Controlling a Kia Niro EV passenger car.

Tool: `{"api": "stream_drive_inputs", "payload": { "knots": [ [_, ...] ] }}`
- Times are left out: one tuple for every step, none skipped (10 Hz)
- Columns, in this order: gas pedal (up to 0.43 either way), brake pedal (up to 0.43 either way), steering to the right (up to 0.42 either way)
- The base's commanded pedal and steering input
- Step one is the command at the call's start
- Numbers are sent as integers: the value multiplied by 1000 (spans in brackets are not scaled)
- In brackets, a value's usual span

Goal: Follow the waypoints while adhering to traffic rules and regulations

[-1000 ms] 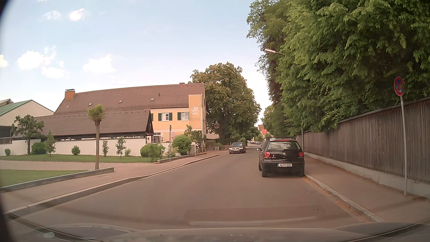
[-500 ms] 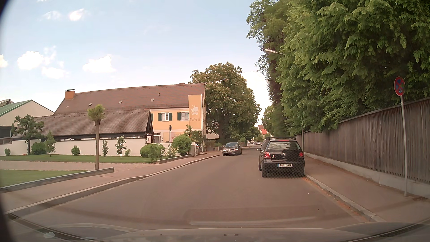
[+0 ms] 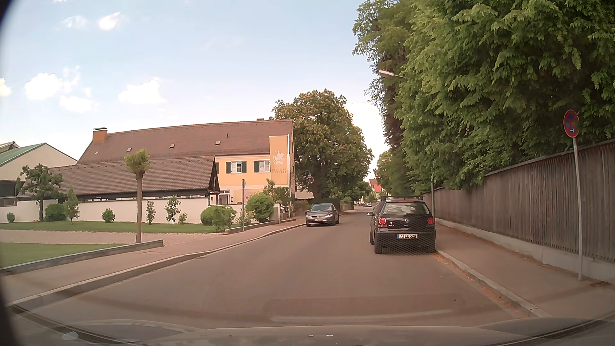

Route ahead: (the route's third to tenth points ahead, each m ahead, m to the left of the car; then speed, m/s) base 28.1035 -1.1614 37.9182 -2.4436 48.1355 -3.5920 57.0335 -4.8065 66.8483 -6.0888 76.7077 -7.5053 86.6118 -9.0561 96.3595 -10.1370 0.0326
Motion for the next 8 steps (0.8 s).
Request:
{"api": "stream_drive_inputs", "payload": {
  "knots": [
    [0,146,24],
    [0,140,25],
    [0,146,24],
    [0,146,25],
    [0,146,25],
    [0,140,25],
    [0,116,25],
    [0,79,24]
  ]
}}
